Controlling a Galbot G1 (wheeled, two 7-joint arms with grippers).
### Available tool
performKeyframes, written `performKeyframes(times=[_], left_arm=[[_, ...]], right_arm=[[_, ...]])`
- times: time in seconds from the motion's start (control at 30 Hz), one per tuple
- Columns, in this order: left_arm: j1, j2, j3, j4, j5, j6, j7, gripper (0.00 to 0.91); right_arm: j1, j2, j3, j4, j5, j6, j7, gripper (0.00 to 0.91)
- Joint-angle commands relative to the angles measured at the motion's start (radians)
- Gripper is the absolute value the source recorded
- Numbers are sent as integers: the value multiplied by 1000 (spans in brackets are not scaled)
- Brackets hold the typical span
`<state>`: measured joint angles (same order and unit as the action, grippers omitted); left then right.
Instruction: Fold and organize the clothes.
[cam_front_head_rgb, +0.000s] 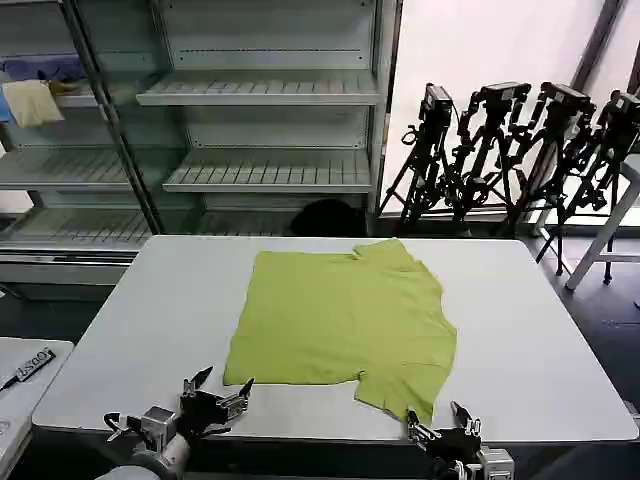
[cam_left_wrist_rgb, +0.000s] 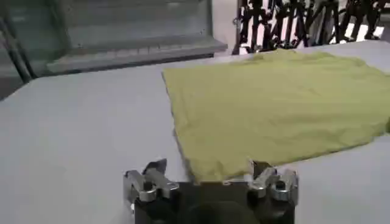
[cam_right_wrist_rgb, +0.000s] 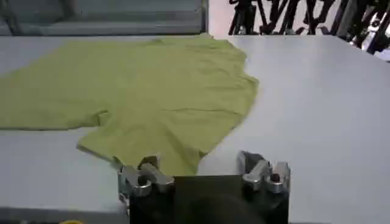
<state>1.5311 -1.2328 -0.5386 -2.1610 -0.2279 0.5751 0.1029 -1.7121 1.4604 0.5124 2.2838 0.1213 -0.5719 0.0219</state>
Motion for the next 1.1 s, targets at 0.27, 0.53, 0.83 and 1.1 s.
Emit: performKeyframes(times=[0.27, 0.53, 0.83, 1.1], left_arm=[[4, 1, 0, -1, -4, 2, 2, 10], [0, 2, -3, 3, -6, 2, 13, 0], [-9, -2, -5, -3, -19, 1, 11, 0], [-15, 2, -25, -3, 30, -17, 26, 0]], right_arm=[[4, 4, -4, -5, -2, -1, -6, 0], [3, 6, -3, 4, 0, 0, -7, 0], [5, 11, 0, 19, 29, 30, 8, 0], [24, 14, 19, 33, 58, 39, 17, 0]])
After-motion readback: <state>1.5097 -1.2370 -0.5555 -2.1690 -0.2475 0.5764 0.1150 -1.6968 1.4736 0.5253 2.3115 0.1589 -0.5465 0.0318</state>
